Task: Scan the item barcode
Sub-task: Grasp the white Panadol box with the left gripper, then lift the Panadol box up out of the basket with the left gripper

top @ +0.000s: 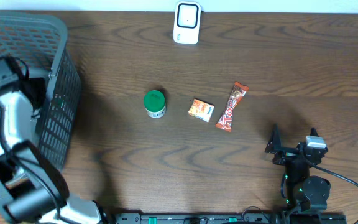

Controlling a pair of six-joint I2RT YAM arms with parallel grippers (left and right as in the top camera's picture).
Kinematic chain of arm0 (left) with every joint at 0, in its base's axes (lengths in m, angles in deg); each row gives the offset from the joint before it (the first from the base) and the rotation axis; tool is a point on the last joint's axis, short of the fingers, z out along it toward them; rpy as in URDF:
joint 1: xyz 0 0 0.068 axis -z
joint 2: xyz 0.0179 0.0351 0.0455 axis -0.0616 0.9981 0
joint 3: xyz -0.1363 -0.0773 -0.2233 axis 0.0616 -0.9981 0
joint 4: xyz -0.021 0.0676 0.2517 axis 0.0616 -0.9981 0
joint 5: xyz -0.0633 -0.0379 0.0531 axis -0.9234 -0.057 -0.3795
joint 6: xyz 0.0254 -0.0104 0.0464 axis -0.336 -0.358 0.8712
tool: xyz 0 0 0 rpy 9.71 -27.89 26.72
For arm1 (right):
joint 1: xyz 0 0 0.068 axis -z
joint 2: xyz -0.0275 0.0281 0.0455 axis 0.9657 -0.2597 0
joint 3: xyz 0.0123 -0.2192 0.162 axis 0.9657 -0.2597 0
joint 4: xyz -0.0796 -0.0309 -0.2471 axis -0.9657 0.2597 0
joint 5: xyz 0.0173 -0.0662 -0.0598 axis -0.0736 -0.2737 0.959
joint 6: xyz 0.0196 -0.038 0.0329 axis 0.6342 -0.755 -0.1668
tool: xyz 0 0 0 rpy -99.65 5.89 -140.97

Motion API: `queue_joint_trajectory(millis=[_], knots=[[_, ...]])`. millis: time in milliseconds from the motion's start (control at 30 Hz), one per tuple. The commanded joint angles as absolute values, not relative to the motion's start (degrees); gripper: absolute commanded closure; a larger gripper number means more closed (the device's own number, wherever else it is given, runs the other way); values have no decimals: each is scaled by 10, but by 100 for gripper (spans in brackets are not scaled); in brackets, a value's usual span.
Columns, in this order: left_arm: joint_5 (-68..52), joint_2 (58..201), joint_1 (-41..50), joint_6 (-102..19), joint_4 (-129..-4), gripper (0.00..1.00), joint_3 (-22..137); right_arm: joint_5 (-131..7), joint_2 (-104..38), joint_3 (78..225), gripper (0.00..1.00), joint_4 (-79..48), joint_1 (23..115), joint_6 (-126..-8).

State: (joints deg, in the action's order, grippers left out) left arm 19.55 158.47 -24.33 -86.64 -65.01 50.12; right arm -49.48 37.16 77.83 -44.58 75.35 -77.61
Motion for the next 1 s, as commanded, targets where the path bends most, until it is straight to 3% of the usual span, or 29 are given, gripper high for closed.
queue_joint_trajectory(millis=[0, 400, 967], knots=[[201, 1624, -232, -888, -688, 18, 575, -495, 374, 778, 1, -443, 752, -783], [203, 1770, -230, -895, -916, 18, 808, -495, 374, 778, 1, -443, 752, -783], [182, 1809, -230, -876, -946, 17, 838, -495, 374, 778, 1, -443, 752, -783]])
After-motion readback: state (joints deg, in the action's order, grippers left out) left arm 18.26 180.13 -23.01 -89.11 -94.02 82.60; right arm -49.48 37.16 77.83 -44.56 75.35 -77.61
